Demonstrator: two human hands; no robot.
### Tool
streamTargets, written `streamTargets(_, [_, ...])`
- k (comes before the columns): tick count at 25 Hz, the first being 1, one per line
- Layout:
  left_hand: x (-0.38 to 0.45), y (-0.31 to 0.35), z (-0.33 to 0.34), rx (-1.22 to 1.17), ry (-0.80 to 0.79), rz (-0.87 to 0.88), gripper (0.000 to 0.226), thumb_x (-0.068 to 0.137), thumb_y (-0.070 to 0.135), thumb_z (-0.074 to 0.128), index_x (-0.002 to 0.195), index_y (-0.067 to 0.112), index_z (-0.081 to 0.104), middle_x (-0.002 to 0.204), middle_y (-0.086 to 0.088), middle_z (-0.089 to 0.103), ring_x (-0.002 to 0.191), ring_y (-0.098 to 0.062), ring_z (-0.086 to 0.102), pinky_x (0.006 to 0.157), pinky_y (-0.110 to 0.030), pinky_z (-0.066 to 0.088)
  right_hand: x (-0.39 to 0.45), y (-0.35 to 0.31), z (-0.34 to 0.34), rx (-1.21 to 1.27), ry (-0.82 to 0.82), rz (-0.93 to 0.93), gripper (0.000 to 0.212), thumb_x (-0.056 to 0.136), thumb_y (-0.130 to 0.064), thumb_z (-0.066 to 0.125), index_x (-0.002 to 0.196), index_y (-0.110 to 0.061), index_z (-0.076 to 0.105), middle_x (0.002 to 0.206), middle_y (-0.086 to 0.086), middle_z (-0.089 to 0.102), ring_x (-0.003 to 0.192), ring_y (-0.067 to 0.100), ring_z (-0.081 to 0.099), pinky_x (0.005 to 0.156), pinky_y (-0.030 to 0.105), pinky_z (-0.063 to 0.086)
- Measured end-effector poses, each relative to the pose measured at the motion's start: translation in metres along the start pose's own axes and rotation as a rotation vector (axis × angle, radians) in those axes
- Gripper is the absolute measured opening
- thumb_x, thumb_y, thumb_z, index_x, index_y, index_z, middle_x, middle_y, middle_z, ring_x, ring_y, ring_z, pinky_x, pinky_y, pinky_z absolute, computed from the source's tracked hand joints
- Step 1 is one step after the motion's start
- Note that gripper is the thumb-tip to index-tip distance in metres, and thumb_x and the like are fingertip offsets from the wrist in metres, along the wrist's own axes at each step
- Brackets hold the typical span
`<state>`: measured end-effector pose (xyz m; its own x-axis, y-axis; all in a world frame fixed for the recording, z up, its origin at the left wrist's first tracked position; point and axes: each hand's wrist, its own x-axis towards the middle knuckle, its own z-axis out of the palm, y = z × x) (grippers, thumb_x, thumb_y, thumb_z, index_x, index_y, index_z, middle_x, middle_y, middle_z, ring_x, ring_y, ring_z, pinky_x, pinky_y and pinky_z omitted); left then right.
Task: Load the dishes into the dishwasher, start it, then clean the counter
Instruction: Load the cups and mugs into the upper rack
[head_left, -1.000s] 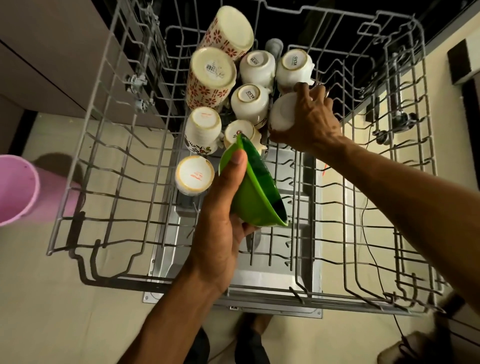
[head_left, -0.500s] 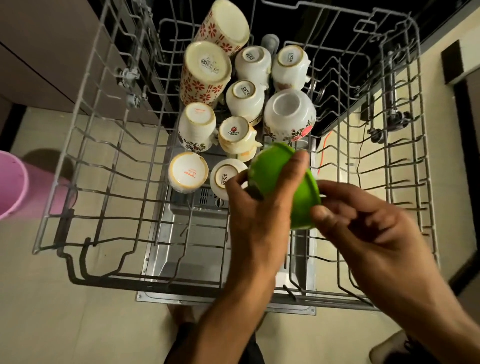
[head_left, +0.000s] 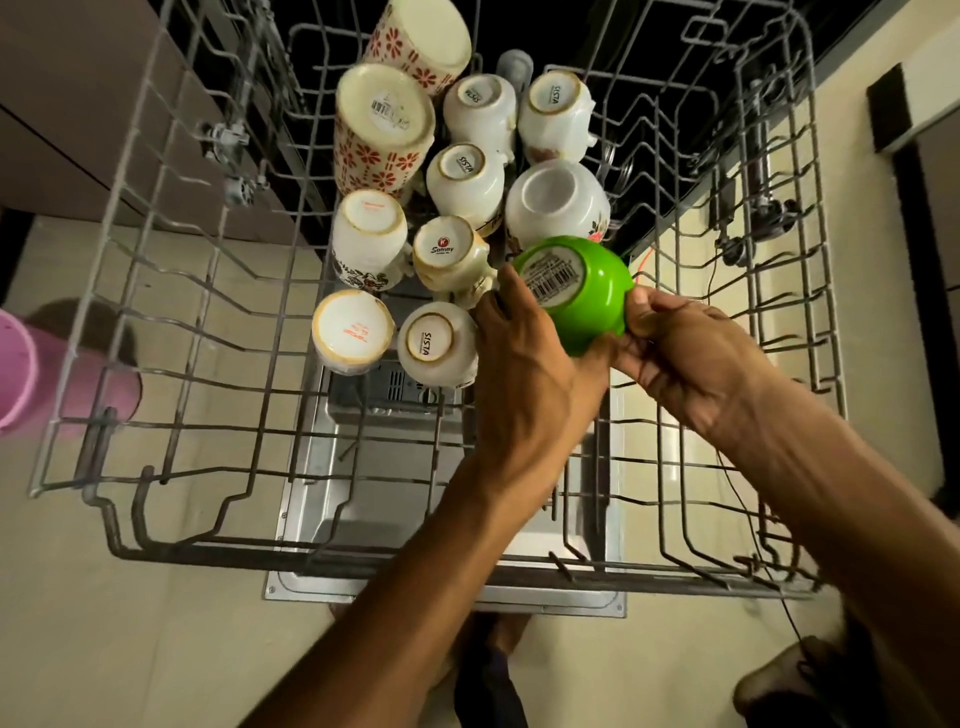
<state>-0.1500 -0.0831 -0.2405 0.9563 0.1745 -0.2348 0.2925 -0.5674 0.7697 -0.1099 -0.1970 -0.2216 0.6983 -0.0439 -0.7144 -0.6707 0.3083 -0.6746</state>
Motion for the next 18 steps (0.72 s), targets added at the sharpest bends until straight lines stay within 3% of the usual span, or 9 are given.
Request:
streamTargets(2, [0.002, -0.002, 0.002, 0.031, -0.01, 0.001, 0.102, 0.085, 0.043, 0.067, 0.152, 0.0, 0.003, 0.158, -0.02, 0.011, 0.145, -0.028, 0.011, 0.105, -0.012, 0.005, 0.007, 0.003, 0.0, 0.009, -0.002, 0.018, 0.022, 0.102, -0.007, 0.044, 0.089, -0.006, 0.062, 0.063, 0.002, 0.07, 0.051, 0.008, 0.065, 0.048, 0.021, 0.055])
streamTargets(6, [0.005, -0.006, 0.009, 0.114, -0.027, 0.013, 0.094, 0.087, 0.039, 0.065, 0.151, -0.003, 0.01, 0.155, -0.024, 0.016, 0.142, -0.034, 0.022, 0.113, -0.032, 0.026, 0.016, 0.012, 0.0, -0.021, 0.04, 0.039, 0.024, 0.101, -0.007, 0.046, 0.083, -0.008, 0.062, 0.066, 0.005, 0.063, 0.047, 0.006, 0.057, 0.044, 0.019, 0.051])
streamTargets(10, [0.006, -0.011, 0.016, 0.185, -0.033, 0.04, 0.092, 0.088, 0.037, 0.065, 0.151, -0.002, 0.01, 0.156, -0.022, 0.014, 0.144, -0.033, 0.02, 0.113, -0.033, 0.028, 0.02, 0.017, 0.001, -0.08, 0.085, 0.029, 0.025, 0.102, -0.007, 0.046, 0.081, -0.009, 0.06, 0.07, 0.008, 0.058, 0.052, 0.011, 0.056, 0.043, 0.022, 0.053])
streamTargets(15, [0.004, -0.016, 0.023, 0.215, -0.043, 0.071, 0.097, 0.086, 0.034, 0.069, 0.151, -0.002, 0.007, 0.157, -0.022, 0.011, 0.145, -0.033, 0.019, 0.115, -0.036, 0.032, 0.023, 0.022, -0.006, -0.171, 0.126, -0.03, 0.018, 0.102, -0.013, 0.048, 0.103, -0.002, 0.061, 0.086, 0.011, 0.064, 0.072, 0.019, 0.064, 0.049, 0.024, 0.056])
streamTargets(18, [-0.001, -0.016, 0.019, 0.197, -0.057, 0.101, 0.095, 0.089, 0.038, 0.063, 0.152, -0.002, 0.005, 0.159, -0.021, 0.006, 0.147, -0.032, 0.012, 0.117, -0.036, 0.027, 0.019, 0.027, -0.006, -0.221, 0.113, -0.074, 0.021, 0.103, -0.02, 0.048, 0.108, -0.004, 0.059, 0.089, 0.009, 0.064, 0.073, 0.015, 0.063, 0.048, 0.02, 0.052])
